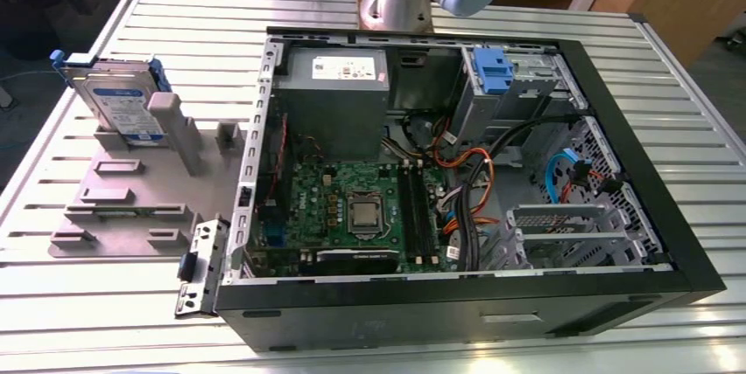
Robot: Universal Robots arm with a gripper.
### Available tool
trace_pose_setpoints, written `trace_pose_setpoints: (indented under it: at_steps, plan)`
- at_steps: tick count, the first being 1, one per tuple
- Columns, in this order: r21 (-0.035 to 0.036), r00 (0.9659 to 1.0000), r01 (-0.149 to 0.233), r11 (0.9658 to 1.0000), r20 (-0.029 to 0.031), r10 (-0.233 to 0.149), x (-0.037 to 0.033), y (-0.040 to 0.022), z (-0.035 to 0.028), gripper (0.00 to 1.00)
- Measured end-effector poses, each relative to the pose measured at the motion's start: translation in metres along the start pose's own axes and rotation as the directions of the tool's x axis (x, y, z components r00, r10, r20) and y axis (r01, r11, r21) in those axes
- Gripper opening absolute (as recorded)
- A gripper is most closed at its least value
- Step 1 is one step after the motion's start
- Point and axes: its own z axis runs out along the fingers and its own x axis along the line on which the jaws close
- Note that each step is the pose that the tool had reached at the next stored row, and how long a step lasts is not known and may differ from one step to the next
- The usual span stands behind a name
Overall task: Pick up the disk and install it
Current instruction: 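Reach for the disk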
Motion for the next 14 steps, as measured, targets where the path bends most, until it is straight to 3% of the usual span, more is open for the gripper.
trace_pose_setpoints:
  at_steps: [10,14]
  plan:
    - [0.0000,1.0000,0.000,1.0000,0.0000,0.000,-0.0015,0.0007,0.0182,0.11]
    - [0.0001,1.0000,0.000,1.0000,-0.0001,0.000,0.0035,0.0032,0.0256,0.11]
